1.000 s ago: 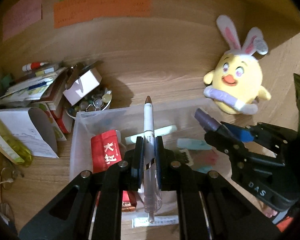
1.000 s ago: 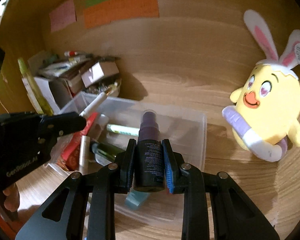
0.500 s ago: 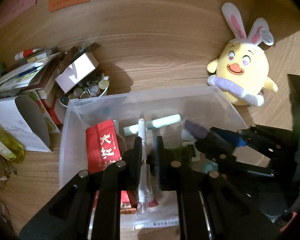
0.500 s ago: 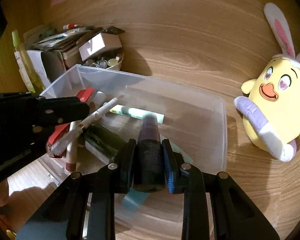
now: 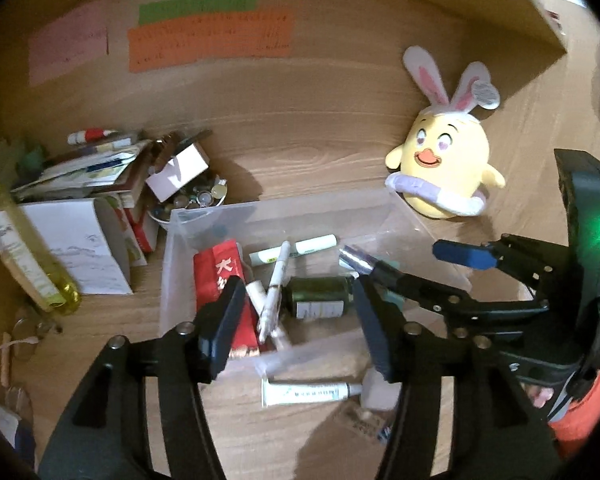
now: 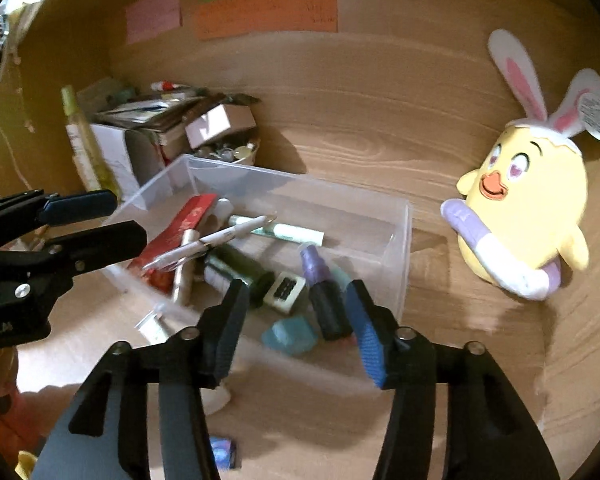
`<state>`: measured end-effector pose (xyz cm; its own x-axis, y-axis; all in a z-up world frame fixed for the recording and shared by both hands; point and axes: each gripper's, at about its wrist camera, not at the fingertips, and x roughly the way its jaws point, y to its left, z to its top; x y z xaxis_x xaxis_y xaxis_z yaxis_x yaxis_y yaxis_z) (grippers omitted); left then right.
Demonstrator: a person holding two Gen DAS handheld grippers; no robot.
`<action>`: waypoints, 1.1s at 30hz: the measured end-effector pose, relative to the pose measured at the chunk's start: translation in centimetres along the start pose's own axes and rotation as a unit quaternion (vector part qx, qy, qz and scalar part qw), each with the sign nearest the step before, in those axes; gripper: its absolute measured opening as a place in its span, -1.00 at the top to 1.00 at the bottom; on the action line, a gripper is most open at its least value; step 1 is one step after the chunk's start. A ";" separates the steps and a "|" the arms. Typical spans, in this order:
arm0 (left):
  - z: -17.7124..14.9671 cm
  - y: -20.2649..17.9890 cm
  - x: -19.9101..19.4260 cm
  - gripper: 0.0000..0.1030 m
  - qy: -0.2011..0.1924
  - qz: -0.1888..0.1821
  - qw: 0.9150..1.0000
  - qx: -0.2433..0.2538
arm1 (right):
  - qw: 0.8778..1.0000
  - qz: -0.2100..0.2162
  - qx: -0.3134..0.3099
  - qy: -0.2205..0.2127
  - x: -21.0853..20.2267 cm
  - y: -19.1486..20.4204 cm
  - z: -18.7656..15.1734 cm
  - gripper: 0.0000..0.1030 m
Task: Organize objects
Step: 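Drop pen in box with left tool while right tool drops spray bottle in, then grasp white tape roll with left tool while right tool grasps blue blade pack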
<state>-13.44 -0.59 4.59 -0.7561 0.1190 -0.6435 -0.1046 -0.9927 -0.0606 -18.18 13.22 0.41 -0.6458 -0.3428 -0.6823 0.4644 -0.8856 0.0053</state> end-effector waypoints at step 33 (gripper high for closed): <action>-8.6 -2.8 1.3 -0.19 0.085 -0.056 0.995 0.004 | 0.993 0.050 -0.067 0.087 0.3 6.3 -10.8 0.12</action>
<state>-8.58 2.17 -2.70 -0.6191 0.2224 -0.7532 -0.1880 -0.9731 -0.1329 -8.88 10.94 -7.65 -0.4831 -0.3568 -0.7995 0.6047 -0.7964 -0.0100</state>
